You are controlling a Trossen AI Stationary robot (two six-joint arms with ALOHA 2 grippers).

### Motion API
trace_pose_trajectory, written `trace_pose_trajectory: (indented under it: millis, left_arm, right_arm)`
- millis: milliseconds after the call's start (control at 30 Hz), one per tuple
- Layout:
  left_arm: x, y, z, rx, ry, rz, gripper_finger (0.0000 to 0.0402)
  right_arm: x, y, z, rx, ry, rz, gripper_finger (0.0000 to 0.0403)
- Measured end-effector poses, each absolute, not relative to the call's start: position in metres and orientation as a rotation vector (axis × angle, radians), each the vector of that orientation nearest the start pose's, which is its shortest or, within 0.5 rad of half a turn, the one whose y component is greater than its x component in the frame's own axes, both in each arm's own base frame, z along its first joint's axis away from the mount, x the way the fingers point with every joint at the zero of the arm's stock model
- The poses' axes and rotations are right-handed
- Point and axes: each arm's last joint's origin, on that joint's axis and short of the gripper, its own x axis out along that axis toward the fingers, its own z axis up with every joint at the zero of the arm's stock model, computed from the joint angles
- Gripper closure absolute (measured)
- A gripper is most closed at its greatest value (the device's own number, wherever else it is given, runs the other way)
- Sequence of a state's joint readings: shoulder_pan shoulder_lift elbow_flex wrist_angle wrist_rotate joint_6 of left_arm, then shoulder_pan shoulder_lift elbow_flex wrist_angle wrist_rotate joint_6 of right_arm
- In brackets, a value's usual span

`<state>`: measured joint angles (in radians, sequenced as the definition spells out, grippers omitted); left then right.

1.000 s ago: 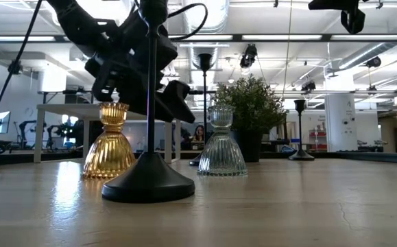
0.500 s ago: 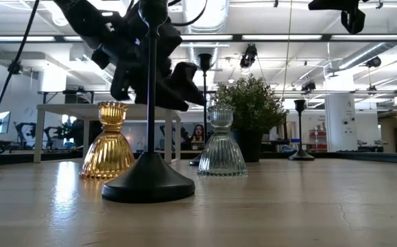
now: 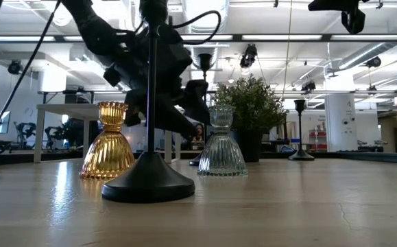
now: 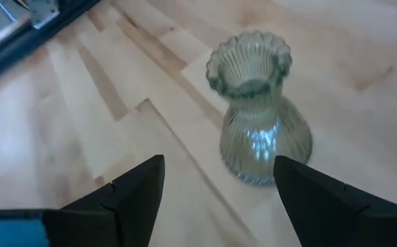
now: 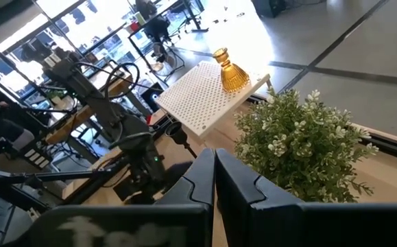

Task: Pick & Place candle stick holders
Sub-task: Put the top transparent glass candle holder on the shelf

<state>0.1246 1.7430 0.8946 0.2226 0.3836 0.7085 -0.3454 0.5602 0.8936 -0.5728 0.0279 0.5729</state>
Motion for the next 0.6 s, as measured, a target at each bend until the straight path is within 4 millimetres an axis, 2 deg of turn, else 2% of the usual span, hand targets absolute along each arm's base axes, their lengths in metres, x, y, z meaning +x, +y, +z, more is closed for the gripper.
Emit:
trace_pose_trajectory:
  millis: [300, 467, 600]
  left_arm:
    - [0.36, 0.03, 0.159, 0.409, 0.459, -0.563, 0.0149]
    - [0.362, 0.026, 0.164, 0.288, 0.403, -0.625, 0.0149]
    - [0.365, 0.019, 0.169, 0.291, 0.344, -0.637, 0.0151]
  right_arm:
    - [0.096, -0.035, 0.358, 0.595, 0.127, -0.431, 0.0394]
    - [0.095, -0.035, 0.357, 0.548, 0.142, -0.429, 0.0394]
    - [0.095, -0.035, 0.358, 0.498, 0.147, -0.423, 0.0394]
